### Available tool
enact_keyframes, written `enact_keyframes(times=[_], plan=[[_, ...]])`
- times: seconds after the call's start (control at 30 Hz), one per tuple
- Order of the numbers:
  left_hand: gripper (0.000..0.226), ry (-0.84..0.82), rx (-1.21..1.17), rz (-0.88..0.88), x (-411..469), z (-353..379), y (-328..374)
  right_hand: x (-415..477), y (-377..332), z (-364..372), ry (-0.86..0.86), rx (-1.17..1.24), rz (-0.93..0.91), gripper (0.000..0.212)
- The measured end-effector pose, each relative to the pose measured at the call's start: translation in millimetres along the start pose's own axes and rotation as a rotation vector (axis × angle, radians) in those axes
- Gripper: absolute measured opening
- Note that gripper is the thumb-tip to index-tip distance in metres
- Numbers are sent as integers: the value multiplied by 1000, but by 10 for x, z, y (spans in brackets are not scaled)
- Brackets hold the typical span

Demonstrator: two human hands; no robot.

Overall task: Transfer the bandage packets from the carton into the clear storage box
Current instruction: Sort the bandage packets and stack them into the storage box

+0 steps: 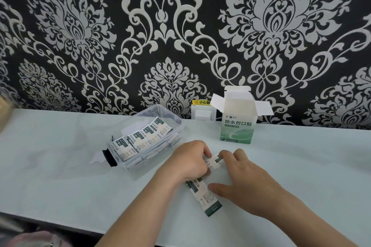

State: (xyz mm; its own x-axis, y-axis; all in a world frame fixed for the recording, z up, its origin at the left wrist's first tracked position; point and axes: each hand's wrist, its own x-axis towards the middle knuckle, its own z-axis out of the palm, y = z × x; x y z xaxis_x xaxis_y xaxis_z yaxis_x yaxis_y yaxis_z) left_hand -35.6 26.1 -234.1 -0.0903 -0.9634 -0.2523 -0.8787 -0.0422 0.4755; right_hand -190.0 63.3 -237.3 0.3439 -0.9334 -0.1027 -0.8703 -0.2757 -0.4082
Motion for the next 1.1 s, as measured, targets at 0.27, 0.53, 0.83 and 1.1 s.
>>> enact_keyframes(times=[0.27,0.53,0.83,1.1], plan=[[35,42,38,-7,-59,-46,-84,-4,-111,66,1,-16,-46,65],[35,120,39,12,-112,-46,-49,-11,-62,-7,-18,23,-3,50],[21,74,-88,46,-261,-258,-171,-6,-107,-17,-89,-61,31,32],[49,-168,-8,111,-270,-131,-158,21,-36,-85,-194,40,19,9]])
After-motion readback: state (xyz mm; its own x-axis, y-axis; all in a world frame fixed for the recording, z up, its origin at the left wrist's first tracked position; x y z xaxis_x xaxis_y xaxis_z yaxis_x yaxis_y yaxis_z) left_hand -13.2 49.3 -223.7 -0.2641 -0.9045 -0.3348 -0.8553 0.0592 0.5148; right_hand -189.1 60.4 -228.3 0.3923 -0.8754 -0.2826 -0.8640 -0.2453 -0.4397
